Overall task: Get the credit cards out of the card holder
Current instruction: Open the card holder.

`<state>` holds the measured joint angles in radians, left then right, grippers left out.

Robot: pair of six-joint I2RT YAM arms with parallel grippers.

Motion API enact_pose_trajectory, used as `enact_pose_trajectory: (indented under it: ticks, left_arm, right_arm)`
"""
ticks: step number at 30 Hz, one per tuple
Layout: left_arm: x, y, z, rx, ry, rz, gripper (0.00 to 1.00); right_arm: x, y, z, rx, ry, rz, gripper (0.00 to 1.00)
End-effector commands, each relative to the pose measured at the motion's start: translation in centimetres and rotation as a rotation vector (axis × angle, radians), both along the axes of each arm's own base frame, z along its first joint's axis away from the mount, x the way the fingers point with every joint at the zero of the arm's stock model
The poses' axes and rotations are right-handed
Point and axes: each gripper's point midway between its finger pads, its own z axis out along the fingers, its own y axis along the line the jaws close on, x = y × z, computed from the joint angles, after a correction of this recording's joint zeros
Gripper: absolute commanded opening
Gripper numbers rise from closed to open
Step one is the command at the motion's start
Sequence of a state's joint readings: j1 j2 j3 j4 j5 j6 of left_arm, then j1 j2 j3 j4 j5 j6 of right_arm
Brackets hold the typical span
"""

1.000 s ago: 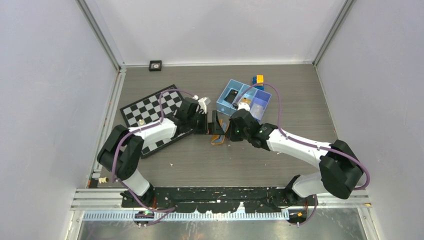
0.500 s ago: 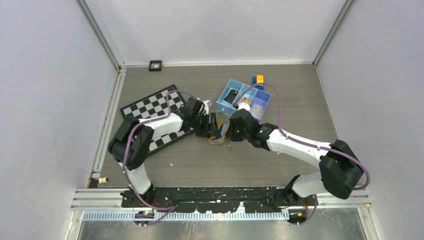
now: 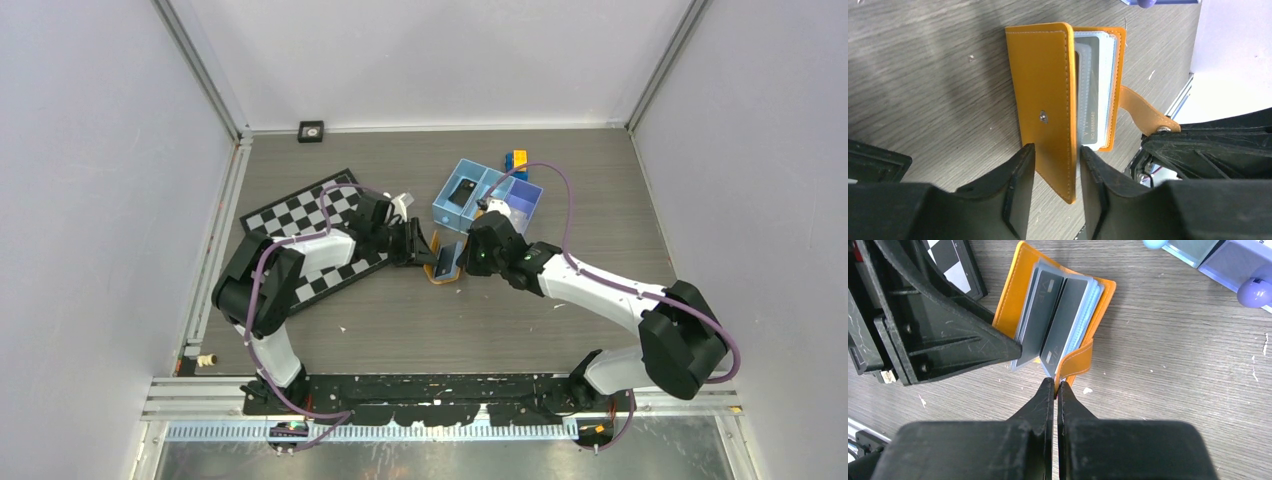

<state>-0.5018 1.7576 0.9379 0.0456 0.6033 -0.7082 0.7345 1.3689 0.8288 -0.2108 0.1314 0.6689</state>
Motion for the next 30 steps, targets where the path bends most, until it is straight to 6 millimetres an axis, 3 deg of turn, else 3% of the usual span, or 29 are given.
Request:
enact_pose_trajectory:
  ticks: [1,9,15,21,23,27,30]
  left_arm:
    - [-0.3,0.2,-0.3,0.007,0.012,0.009,0.43]
    - [-0.3,0.3,-0.5,0.015,0.019,0.013,0.67]
    - [-0.3,0.3,-0.8,0.016,0.027,0.015,0.67]
    - [-0.3,0.3,-1.9,0.045,0.044,0.018,0.87]
    - [-0.4,0.3,-2.2,0.063,0.047,0.016,0.87]
    - [-0.3,0.8,-2.5,0.101,0.046,0.022,0.75]
    - [-0.3,1.2,-3.0,0.143,0.046,0.025,0.76]
  right_arm:
    - [0.8,0.8,0.8,0.074,0.015,-0.007,0.00]
    - [0.7,1.2,0.6,0.095,0.031,0.011,0.01]
    - [0.6,1.5,0.6,0.102,0.036,0.023,0.01]
    - [0.5,1.5,0.6,0.107,0.036,0.027,0.00]
    - [0.6,1.5,0.7,0.110,0.033,0.027,0.01]
    - [0.5,1.5,0.7,0.109,0.034,0.027,0.01]
    - [0.5,1.5,0.7,0.110,0.033,0.027,0.01]
